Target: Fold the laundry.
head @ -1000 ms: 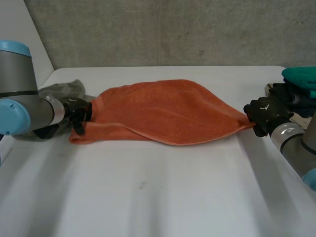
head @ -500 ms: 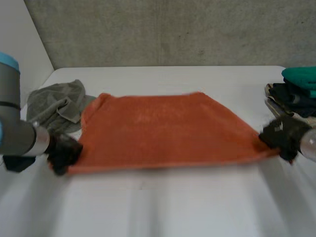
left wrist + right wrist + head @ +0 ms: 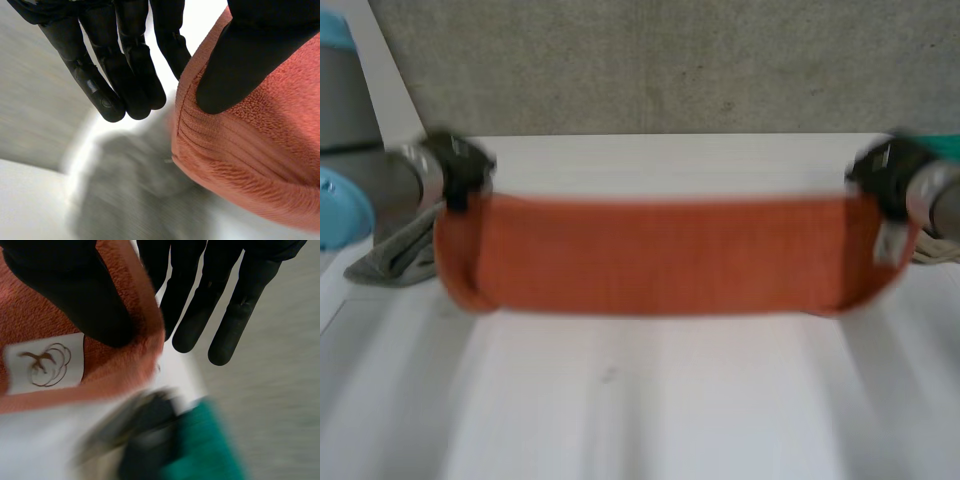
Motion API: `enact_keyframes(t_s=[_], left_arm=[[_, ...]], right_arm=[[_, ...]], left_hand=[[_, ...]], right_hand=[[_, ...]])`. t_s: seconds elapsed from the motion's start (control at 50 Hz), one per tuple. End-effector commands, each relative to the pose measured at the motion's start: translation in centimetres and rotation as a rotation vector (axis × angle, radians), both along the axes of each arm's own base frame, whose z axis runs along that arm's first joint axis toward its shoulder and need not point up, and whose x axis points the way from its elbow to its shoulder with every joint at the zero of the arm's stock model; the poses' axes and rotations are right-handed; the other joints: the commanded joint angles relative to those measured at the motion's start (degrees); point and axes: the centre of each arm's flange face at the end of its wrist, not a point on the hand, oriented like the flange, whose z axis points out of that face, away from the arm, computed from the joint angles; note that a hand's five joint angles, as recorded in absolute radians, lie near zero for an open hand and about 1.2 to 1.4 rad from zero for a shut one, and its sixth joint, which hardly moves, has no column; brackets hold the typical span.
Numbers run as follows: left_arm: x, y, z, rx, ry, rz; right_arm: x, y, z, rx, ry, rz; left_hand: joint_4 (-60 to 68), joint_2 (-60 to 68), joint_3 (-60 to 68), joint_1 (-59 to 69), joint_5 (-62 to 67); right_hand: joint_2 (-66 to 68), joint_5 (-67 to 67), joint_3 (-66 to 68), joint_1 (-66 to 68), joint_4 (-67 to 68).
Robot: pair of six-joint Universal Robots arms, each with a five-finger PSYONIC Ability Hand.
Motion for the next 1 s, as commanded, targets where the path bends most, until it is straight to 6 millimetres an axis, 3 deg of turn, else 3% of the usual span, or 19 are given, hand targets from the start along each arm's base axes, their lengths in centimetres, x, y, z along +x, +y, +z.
enact_keyframes(t_s=[0.02, 0.04, 0.12, 0.18, 0.26, 0.34, 0.48, 0.5, 0.56, 0.62, 0.7, 0.8, 0.88, 1.0], left_arm=[[-1.2, -3.1, 12.5, -0.588, 0.368, -0.001], [-1.2, -3.5, 14.4, -0.699, 0.448, -0.009], [-0.9, -3.8, 17.6, -0.911, 0.599, -0.035], [-0.3, -4.1, 18.3, -0.979, 0.664, -0.032], [0.5, -5.0, 16.8, -0.946, 0.712, 0.004], [1.0, -6.0, 14.1, -0.85, 0.729, 0.025], [0.9, -7.0, 6.6, -0.627, 0.683, 0.027], [0.7, -6.9, 4.6, -0.569, 0.667, 0.025], [0.6, -6.7, 1.3, -0.474, 0.64, 0.026], [0.4, -5.4, -3.4, -0.331, 0.572, 0.006], [0.6, -3.6, -6.7, -0.234, 0.478, -0.03], [1.3, -0.9, -8.5, -0.147, 0.357, -0.059], [2.3, 2.1, -8.3, -0.062, 0.248, -0.059], [3.9, 8.4, -7.6, 0.2, 0.096, -0.041]], right_arm=[[1.7, -4.2, 10.7, -0.492, -0.376, -0.004], [1.9, -4.4, 12.7, -0.593, -0.454, 0.018], [1.8, -4.6, 15.8, -0.795, -0.626, 0.075], [1.6, -4.4, 16.8, -0.886, -0.704, 0.101], [1.3, -4.1, 17.0, -0.975, -0.746, 0.125], [1.4, -4.5, 15.1, -0.928, -0.728, 0.125], [1.7, -5.6, 8.9, -0.717, -0.682, 0.091], [1.6, -5.7, 7.1, -0.65, -0.668, 0.073], [1.4, -5.7, 4.0, -0.539, -0.64, 0.044], [0.7, -5.1, -1.4, -0.342, -0.58, 0.0], [-0.3, -3.7, -5.2, -0.19, -0.499, -0.032], [-1.7, -1.4, -7.3, -0.053, -0.381, -0.072], [-3.2, 1.4, -6.9, 0.056, -0.261, -0.103], [-6.1, 6.3, -5.7, 0.207, -0.061, -0.128]], left_hand=[[11.6, 11.6, 11.9, 13.3, 13.2], [11.6, 11.6, 11.9, 13.3, 13.2], [11.6, 11.6, 11.9, 13.3, 13.2], [11.6, 11.6, 11.9, 13.3, 13.2], [11.6, 11.6, 11.9, 13.3, 13.2], [11.6, 11.6, 11.9, 13.3, 13.2], [11.6, 11.6, 11.9, 13.3, 13.2], [11.6, 11.6, 11.9, 13.3, 13.2], [11.6, 11.6, 11.9, 13.3, 13.2], [11.6, 11.6, 11.9, 13.3, 13.2], [11.6, 11.6, 11.9, 13.3, 13.2], [11.6, 11.6, 11.9, 13.3, 13.2], [11.6, 11.6, 11.9, 13.3, 13.2], [11.6, 11.6, 11.9, 13.3, 13.2]], right_hand=[[12.5, 11.9, 11.6, 15.0, 11.4], [12.5, 11.9, 11.6, 15.0, 11.4], [12.5, 11.9, 11.6, 15.0, 11.4], [12.5, 11.9, 11.6, 15.0, 11.4], [12.5, 11.9, 11.6, 15.0, 11.4], [12.5, 11.9, 11.6, 15.0, 11.4], [12.5, 11.9, 11.6, 15.0, 11.4], [12.5, 11.9, 11.6, 15.0, 11.4], [12.5, 11.9, 11.6, 15.0, 11.4], [12.5, 11.9, 11.6, 15.0, 11.4], [12.5, 11.9, 11.6, 15.0, 11.4], [12.5, 11.9, 11.6, 15.0, 11.4], [12.5, 11.9, 11.6, 15.0, 11.4], [12.5, 11.9, 11.6, 15.0, 11.4]])
